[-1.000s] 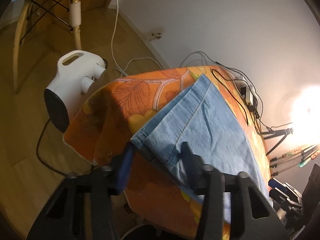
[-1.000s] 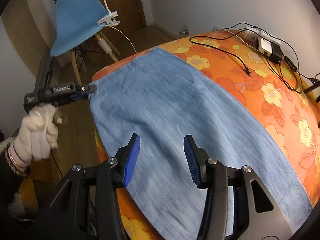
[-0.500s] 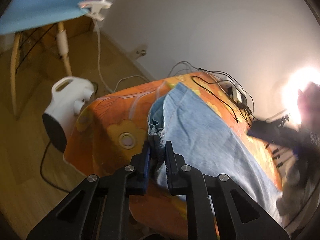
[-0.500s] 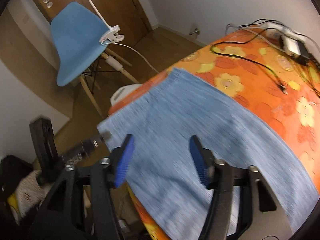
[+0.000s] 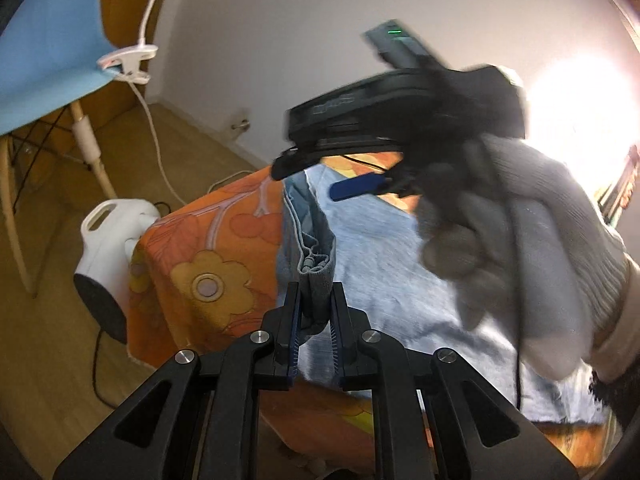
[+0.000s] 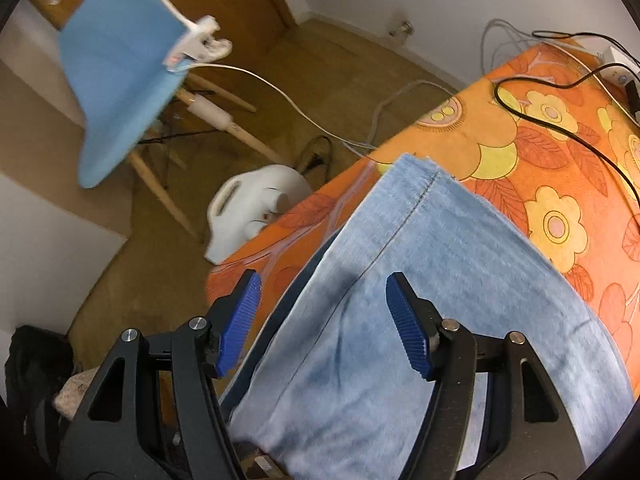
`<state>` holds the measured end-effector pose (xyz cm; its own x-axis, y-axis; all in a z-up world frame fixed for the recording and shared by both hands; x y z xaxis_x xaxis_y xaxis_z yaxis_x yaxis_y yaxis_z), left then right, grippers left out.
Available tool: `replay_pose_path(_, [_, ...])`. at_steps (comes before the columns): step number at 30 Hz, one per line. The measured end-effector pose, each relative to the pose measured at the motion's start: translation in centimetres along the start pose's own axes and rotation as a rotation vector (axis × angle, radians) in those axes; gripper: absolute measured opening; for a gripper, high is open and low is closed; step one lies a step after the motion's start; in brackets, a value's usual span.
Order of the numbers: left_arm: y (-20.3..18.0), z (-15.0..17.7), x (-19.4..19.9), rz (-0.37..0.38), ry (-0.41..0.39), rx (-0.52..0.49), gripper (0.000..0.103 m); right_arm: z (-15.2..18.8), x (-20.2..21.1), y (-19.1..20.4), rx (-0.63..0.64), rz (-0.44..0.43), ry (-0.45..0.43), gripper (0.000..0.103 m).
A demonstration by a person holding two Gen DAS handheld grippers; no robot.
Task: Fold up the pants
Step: 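Grasp the jeans side edge with the left gripper while the right gripper grasps beside it, then lift the held edge with both grippers and fold it over the jeans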
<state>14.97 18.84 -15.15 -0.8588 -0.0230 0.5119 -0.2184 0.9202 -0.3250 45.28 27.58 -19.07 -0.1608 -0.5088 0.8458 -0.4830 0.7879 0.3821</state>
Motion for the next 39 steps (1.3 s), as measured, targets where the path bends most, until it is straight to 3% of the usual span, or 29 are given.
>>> replay_pose_path(9, [-2.4,0.8,0.4,0.055,-0.002,-0.086,0.012,-0.4,-2.3,0.3,0.037,0.094,0.084,0.067])
replay_pose_path(10, [-2.5,1.0,0.5,0.047,-0.009,-0.103,0.012,-0.3,-2.5,0.2,0.043,0.104,0.092,0.064])
replay_pose_path(12, [-2.6,1.1,0.6,0.033,-0.016,-0.112,0.012,-0.1,-2.3,-0.2,0.046,0.128,0.096,0.038])
replay_pose_path(15, [-2.3,1.5,0.5,0.019,-0.005,-0.1,0.013,-0.1,-1.6,-1.5,-0.005,0.113,0.091,0.021])
replay_pose_path(18, [-2.5,1.8,0.4,-0.02,-0.016,-0.118,0.016,0.0,-0.8,-2.0,-0.025,0.107,0.072,0.015])
replay_pose_path(24, [-3.1,2.0,-0.1,-0.05,-0.035,-0.163,0.017,0.0,0.0,-2.0,-0.049,0.101,0.046,0.013])
replay_pose_path(32, [-3.9,0.5,1.6,0.106,-0.055,-0.113,0.012,-0.3,3.1,-2.6,-0.068,0.077,0.002,0.01])
replay_pose_path(39, [-7.4,-1.2,4.0,0.303,-0.043,-0.051,0.012,0.4,11.0,-4.4,-0.07,0.093,-0.077,0.01])
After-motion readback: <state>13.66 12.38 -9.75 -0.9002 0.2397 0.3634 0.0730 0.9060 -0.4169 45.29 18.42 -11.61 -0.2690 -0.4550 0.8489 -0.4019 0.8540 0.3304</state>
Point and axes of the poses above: each gripper's, at about its wrist camera, not at the fingertips, and x roughly against the way its jaws point, y to its left, z to its underside, the point moved 1 cm from there along -x, roughly the way its jaws point, and after that the axes turned 9 degrees about -y, right-handed, at the moved point
